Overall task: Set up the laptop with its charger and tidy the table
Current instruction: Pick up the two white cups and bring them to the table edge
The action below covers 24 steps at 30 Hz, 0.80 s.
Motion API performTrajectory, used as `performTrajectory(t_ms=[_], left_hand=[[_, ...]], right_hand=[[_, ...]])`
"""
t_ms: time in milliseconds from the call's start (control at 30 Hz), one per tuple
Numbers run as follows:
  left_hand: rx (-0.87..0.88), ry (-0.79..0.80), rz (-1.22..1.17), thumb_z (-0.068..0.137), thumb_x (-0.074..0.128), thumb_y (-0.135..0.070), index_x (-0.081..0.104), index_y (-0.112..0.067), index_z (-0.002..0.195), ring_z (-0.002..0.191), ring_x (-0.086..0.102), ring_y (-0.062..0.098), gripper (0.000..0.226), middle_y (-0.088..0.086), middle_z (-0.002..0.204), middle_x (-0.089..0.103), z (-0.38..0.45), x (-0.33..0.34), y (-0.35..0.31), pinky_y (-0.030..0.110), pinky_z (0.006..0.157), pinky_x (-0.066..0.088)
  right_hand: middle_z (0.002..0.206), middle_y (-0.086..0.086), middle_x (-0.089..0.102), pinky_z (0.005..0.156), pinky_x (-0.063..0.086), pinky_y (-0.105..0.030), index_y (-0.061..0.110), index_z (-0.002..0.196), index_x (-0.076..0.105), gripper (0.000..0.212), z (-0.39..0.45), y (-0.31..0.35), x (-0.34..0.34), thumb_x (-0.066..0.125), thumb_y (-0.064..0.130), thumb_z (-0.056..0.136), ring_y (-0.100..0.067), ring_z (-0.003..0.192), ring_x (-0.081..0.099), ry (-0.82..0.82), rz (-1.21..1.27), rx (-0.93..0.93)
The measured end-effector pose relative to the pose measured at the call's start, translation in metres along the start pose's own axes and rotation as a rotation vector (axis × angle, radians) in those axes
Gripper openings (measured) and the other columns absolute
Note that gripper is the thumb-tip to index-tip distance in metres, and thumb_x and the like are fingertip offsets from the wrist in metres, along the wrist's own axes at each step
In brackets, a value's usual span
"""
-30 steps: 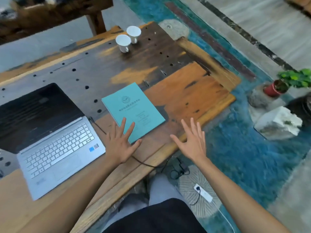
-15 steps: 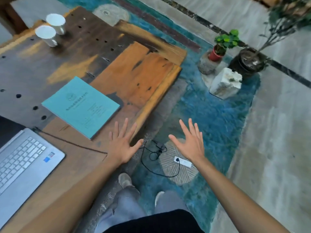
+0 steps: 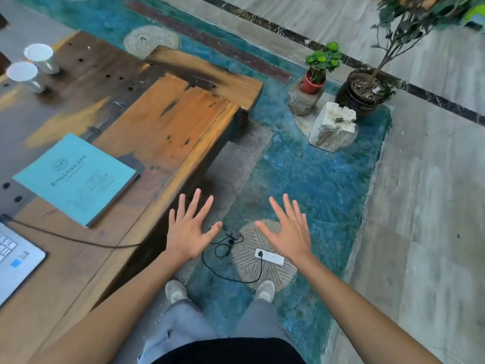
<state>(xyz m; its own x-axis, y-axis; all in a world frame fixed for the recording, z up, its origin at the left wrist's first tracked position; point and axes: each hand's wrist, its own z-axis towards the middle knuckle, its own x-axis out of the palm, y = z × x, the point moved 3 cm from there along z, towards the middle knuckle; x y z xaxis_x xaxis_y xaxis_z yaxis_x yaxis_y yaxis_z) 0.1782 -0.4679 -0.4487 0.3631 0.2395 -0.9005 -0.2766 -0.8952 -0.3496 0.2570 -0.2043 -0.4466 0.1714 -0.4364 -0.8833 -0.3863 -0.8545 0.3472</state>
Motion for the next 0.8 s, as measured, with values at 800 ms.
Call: performTrajectory(t_ms=[800], left_hand=[[-0.098, -0.09, -0.031, 0.086, 0.02, -0.081, 0.009, -0.05, 0.157, 0.155, -0.012, 0.028, 0.078, -0.012, 0.168, -0.008, 0.099, 0.031, -0.167, 0.06, 0.121, 0.008]], right_hand=[[0.172, 0.01, -0.008, 0.127, 0.003, -0.049, 0.05, 0.16, 0.009, 0.09, 0.117, -0.123, -0.096, 0.025, 0.092, 0.082, -0.019, 0.159, -0.008, -0.006, -0.03, -0.166]])
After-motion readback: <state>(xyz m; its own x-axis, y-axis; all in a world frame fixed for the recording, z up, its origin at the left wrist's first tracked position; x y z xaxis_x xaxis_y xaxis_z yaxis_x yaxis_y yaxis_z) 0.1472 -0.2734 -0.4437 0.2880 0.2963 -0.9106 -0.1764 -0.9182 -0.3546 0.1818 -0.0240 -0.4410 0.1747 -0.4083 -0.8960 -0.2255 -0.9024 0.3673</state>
